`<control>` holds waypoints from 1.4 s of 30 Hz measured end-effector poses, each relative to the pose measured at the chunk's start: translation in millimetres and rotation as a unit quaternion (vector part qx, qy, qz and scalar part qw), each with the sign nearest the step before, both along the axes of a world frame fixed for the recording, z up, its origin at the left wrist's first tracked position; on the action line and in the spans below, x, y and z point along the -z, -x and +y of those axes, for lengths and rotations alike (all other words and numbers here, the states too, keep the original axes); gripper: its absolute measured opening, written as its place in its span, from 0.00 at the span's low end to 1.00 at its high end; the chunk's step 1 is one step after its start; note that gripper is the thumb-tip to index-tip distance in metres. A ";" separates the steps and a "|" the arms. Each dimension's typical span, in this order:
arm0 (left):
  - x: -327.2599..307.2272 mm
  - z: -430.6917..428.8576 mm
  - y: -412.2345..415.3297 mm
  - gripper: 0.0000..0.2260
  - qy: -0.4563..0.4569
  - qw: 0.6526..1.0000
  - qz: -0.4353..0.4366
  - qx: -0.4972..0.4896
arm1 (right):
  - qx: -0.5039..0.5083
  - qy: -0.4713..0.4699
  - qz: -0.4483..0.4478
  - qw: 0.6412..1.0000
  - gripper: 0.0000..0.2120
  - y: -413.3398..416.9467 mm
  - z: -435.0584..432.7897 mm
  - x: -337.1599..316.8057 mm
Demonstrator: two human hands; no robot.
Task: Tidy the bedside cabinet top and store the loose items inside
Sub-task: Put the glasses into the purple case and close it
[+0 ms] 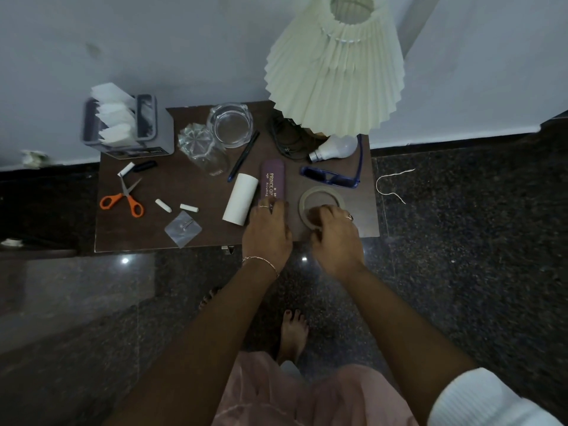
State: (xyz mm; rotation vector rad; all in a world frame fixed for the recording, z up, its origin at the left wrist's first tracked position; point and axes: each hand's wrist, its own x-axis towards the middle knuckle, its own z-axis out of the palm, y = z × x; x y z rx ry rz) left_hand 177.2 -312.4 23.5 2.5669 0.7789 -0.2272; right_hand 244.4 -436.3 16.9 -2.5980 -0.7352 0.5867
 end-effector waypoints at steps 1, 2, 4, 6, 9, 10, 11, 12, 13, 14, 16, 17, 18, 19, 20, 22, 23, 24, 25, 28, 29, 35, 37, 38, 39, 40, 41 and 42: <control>-0.9 2.2 -1.5 0.18 0.001 0.999 -0.005 -0.035 | 0.007 -0.011 0.003 1.000 0.16 -1.8 2.7 -0.8; -1.4 4.7 -3.0 0.18 0.003 0.998 -0.008 -0.068 | 0.011 -0.029 0.013 0.999 0.15 -3.2 6.4 -2.0; 0.9 9.8 -5.9 0.18 0.006 0.995 -0.006 -0.097 | 0.015 -0.072 0.040 0.997 0.17 -4.0 16.9 -5.3; 5.8 12.7 -7.6 0.20 0.020 0.996 -0.006 -0.086 | 0.025 -0.116 0.077 0.990 0.17 -2.9 30.7 -8.3; 13.6 13.9 -9.2 0.21 0.025 0.997 -0.007 -0.074 | 0.040 -0.133 0.136 0.981 0.15 -1.8 51.6 -4.7; 14.7 14.0 -9.8 0.20 0.026 0.997 -0.007 -0.078 | 0.046 -0.125 0.157 0.979 0.16 -1.9 57.2 -2.1; 15.5 14.3 -10.5 0.19 0.030 0.996 -0.006 -0.082 | 0.056 -0.116 0.178 0.976 0.16 -2.1 61.5 0.3; 15.3 14.8 -11.4 0.18 0.037 0.996 -0.007 -0.086 | 0.067 -0.111 0.195 0.972 0.17 -2.2 64.9 2.3; 15.6 15.9 -13.0 0.17 0.046 0.995 -0.011 -0.093 | 0.080 -0.109 0.208 0.969 0.17 -2.6 67.0 3.3; 15.2 17.5 -14.8 0.17 0.059 0.993 -0.016 -0.104 | 0.094 -0.109 0.218 0.965 0.18 -2.7 68.2 4.1; 15.2 21.1 -18.0 0.18 0.089 0.987 -0.037 -0.132 | 0.122 -0.119 0.233 0.957 0.20 -3.5 69.6 4.2; 15.2 22.5 -18.9 0.19 0.103 0.984 -0.046 -0.141 | 0.134 -0.126 0.236 0.954 0.21 -3.6 69.5 3.5; 14.6 23.6 -19.5 0.21 0.112 0.981 -0.049 -0.147 | 0.139 -0.131 0.234 0.953 0.21 -3.7 69.2 2.3; 14.2 24.5 -20.0 0.22 0.119 0.980 -0.049 -0.153 | 0.145 -0.134 0.231 0.953 0.20 -3.7 69.3 0.7; 13.6 25.3 -20.1 0.24 0.130 0.977 -0.050 -0.160 | 0.150 -0.140 0.229 0.951 0.19 -3.4 69.3 -0.2; 9.9 24.8 -19.2 0.26 0.159 0.970 -0.059 -0.176 | 0.167 -0.154 0.235 0.945 0.18 -1.3 70.7 -1.8; 7.3 24.4 -18.6 0.27 0.171 0.966 -0.060 -0.183 | 0.178 -0.163 0.243 0.939 0.19 -0.3 71.0 0.1; 3.3 24.0 -17.8 0.27 0.178 0.964 -0.063 -0.186 | 0.191 -0.174 0.252 0.933 0.21 0.4 70.6 1.8; 1.9 24.1 -17.2 0.27 0.190 0.961 -0.064 -0.191 | 0.208 -0.188 0.260 0.924 0.23 1.3 69.7 4.2; -0.3 24.2 -14.0 0.31 0.234 0.949 -0.073 -0.199 | 0.259 -0.242 0.288 0.890 0.15 5.3 66.5 -10.6; 2.1 25.1 -12.1 0.32 0.245 0.944 -0.076 -0.208 | 0.278 -0.264 0.299 0.874 0.11 6.1 65.2 -15.7; -19.4 27.5 -1.8 0.26 0.411 0.866 -0.126 -0.257 | 0.321 -0.335 0.344 0.817 0.07 8.8 59.8 -26.1; -22.3 30.0 1.7 0.26 0.476 0.826 -0.135 -0.272 | 0.340 -0.347 0.358 0.797 0.08 7.2 60.2 -30.9; -23.9 32.4 3.4 0.26 0.504 0.804 -0.135 -0.285 | 0.350 -0.353 0.373 0.783 0.10 5.7 60.6 -32.5; -24.5 34.7 4.7 0.27 0.528 0.784 -0.135 -0.297 | 0.354 -0.356 0.392 0.771 0.13 3.9 60.7 -32.8; -25.4 36.7 6.0 0.28 0.545 0.771 -0.130 -0.302 | 0.351 -0.354 0.410 0.764 0.16 2.3 60.4 -33.7; -26.9 37.9 7.3 0.28 0.560 0.760 -0.131 -0.302 | 0.341 -0.349 0.422 0.764 0.19 1.5 60.2 -34.7; -28.5 38.6 8.1 0.26 0.568 0.757 -0.133 -0.295 | 0.332 -0.343 0.429 0.767 0.19 0.9 60.0 -35.8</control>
